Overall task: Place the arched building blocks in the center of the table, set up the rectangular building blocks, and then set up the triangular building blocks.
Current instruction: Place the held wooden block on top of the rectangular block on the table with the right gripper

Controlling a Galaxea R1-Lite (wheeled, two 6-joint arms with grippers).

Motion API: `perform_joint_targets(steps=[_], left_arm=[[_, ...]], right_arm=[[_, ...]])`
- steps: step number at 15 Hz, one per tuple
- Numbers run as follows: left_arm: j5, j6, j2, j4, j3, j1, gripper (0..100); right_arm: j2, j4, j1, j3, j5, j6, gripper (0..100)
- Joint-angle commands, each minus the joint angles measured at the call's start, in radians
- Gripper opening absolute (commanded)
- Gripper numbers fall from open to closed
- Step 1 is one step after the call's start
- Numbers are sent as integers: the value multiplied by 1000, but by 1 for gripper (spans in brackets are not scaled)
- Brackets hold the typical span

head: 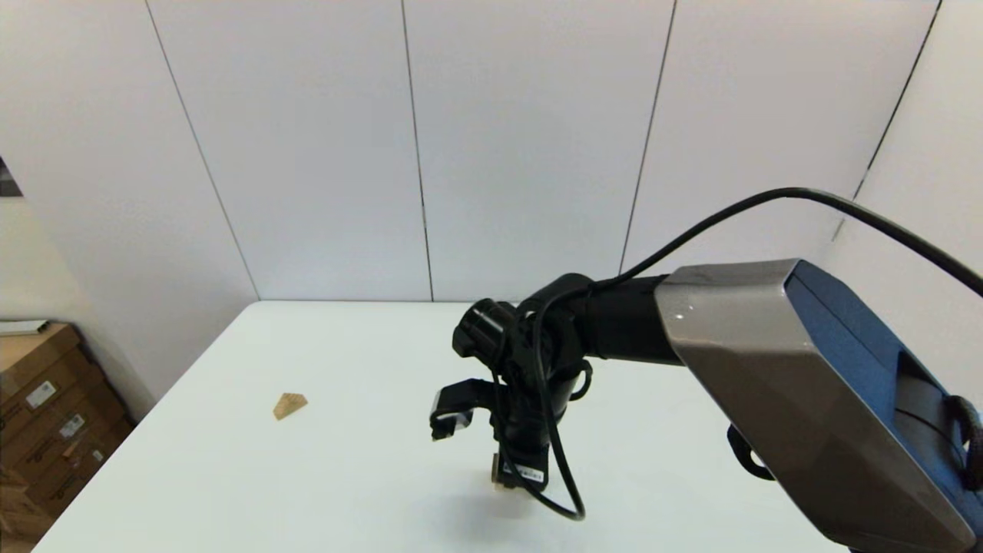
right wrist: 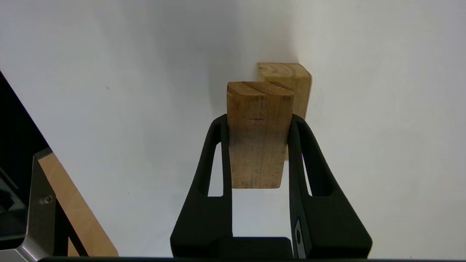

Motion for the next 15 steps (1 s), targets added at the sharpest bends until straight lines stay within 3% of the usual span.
perform_joint_targets(steps=[1, 15], left_arm=[[0, 0, 2, 0, 0, 0, 100], [0, 0, 2, 0, 0, 0, 100]], right_arm=[[15, 0, -8, -5, 0, -6, 0], [28, -8, -29, -11, -5, -16, 0]])
